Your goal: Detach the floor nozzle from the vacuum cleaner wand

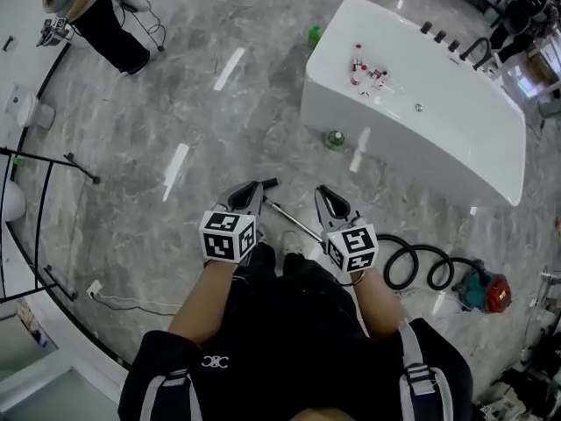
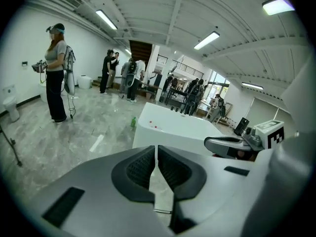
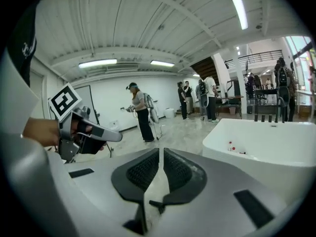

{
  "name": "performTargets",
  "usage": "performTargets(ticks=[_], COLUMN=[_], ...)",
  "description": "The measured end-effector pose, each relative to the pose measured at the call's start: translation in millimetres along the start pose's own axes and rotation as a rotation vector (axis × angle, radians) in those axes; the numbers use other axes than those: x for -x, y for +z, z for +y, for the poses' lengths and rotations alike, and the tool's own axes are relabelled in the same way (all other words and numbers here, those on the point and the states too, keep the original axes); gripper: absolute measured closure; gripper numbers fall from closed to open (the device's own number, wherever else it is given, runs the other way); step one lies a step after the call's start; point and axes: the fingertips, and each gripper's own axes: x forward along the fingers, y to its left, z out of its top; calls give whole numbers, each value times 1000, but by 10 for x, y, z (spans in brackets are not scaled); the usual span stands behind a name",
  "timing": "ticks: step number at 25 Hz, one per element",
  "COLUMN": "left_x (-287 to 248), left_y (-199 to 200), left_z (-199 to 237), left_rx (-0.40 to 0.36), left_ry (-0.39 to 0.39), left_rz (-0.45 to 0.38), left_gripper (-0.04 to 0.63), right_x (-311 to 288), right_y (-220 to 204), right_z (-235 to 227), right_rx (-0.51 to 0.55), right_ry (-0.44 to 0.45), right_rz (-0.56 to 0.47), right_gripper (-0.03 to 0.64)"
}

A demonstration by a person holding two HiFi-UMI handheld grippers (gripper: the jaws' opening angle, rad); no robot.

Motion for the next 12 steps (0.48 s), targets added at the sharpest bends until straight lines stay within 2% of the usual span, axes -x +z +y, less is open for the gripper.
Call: performTargets(ticks=[9, 12], left_x=[-835, -1119], left_y=[-1120, -1489], left_z=[778, 1125], left_rx=[90, 99], left_ry=[-20, -16], left_rz=[146, 178], left_gripper=[588, 588], right_x=[-819, -1238], right_y=[-1317, -1809], right_z=[-21, -51], right_rx=[68, 113], right_ry=[11, 37], right_rz=[290, 363], right_gripper=[600, 569])
